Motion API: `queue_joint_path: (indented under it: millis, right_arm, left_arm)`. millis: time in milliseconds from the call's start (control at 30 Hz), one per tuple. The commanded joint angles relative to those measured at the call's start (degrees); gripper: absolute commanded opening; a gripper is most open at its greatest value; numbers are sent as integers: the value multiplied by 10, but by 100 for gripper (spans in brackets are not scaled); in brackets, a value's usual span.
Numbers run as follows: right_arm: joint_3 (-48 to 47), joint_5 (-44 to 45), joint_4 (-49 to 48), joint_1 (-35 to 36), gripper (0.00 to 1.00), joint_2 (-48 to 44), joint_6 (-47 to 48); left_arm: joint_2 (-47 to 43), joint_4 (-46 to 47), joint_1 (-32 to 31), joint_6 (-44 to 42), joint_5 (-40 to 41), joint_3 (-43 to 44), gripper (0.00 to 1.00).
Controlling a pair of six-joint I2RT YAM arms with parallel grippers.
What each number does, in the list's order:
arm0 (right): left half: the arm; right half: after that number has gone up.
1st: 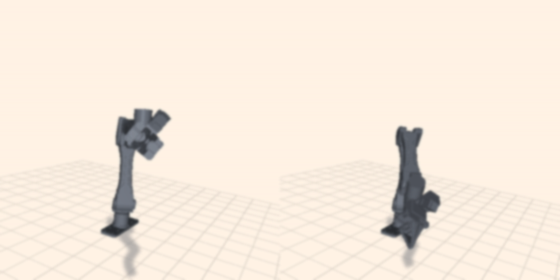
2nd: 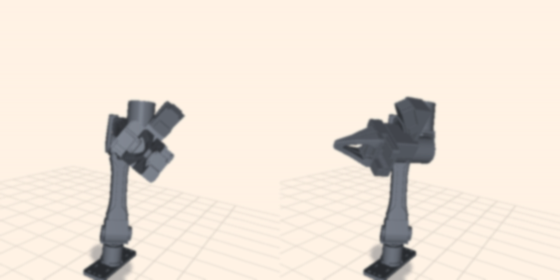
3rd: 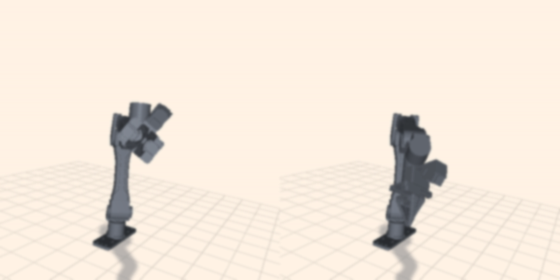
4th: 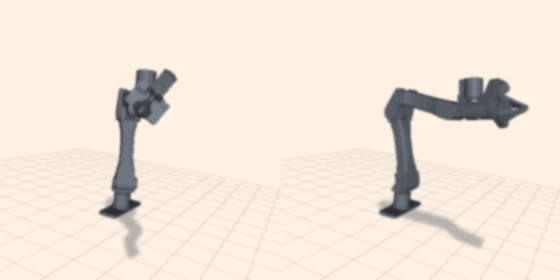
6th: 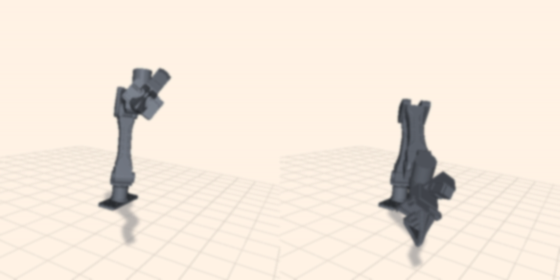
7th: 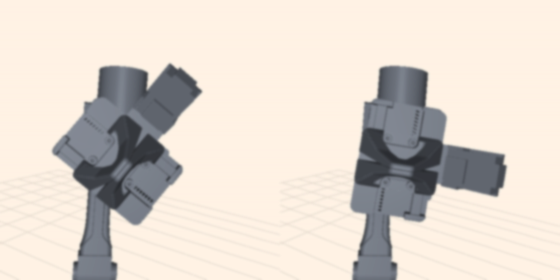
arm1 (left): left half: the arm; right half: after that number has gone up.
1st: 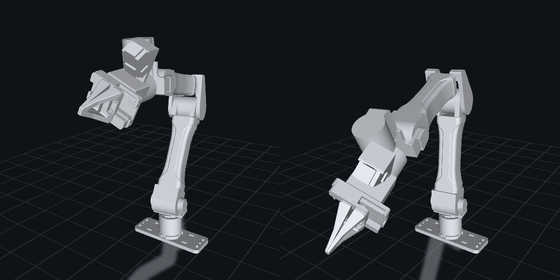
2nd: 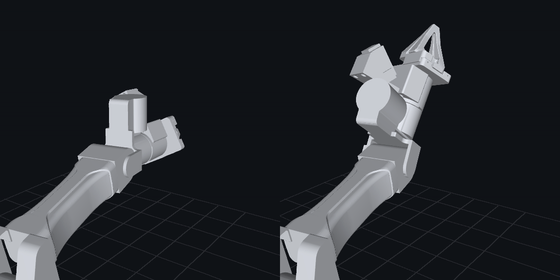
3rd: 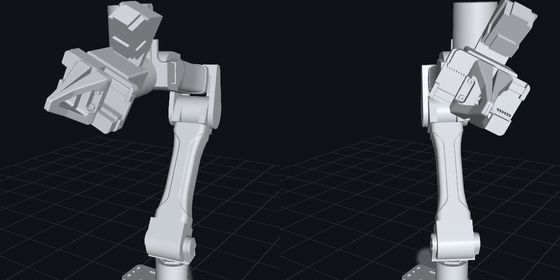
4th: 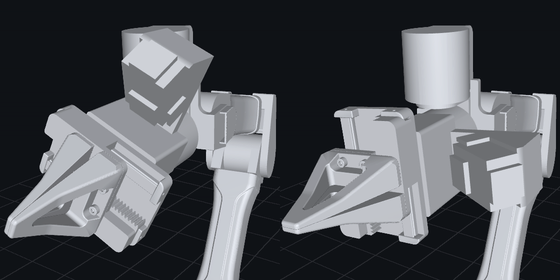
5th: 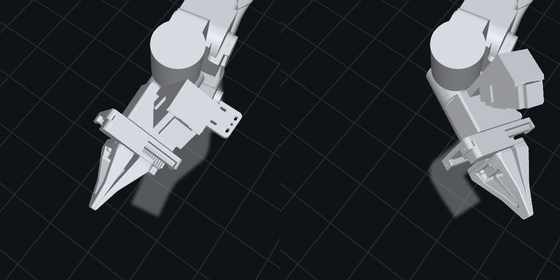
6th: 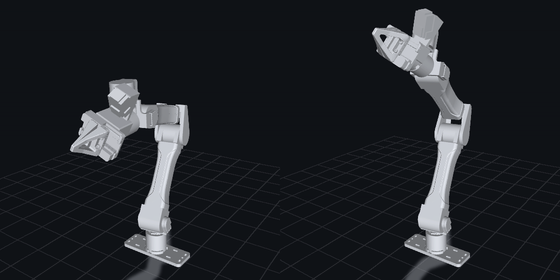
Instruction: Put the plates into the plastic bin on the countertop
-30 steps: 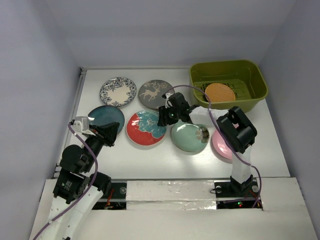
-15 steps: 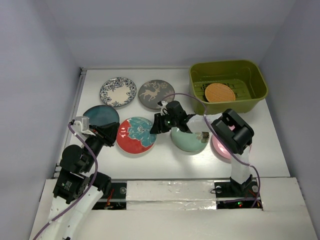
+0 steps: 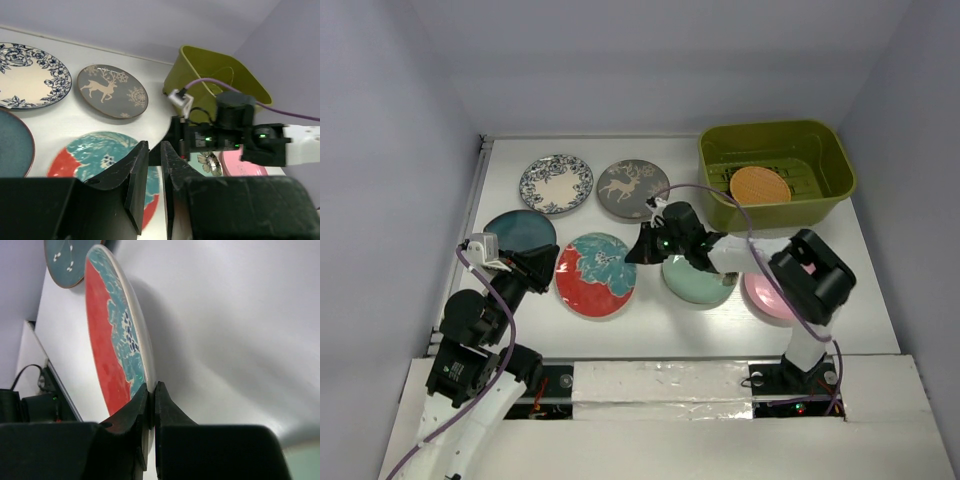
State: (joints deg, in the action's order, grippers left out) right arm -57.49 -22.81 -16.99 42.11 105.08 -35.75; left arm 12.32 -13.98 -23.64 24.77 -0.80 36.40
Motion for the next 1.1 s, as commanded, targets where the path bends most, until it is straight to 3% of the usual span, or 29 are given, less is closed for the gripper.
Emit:
queue_joint_path:
  millis: [0,133,267,400,500,533,700,1067]
  right_arm:
    - [8,54,14,0,0,-108,33]
    - [7,57,21,-9,0,-199,4]
    - [2,30,-7,-75,0,-272,-49]
    - [-21,22,19,-188,0,-327,-61]
    - [-49,27,60,-314,0,-347,-61]
    - [-58,36,73,-315,0,-349,-57]
    - [-115,45,134,-460,0,-299,-42]
    - [-221,96,215,-516,0,-148,1]
  left_arm:
    - [3,20,1,2,3,10,14]
    - [2,21,1,2,3,10,14]
    - [1,21,1,3,3,10,14]
    - [0,20,1,2,2,10,14]
    - [-5,20,1,2,2,10,15]
    - [-6,20,1,3,3,10,15]
    - [-8,21,1,3,3,9,15]
    - [-11,20,1,3,3,10,15]
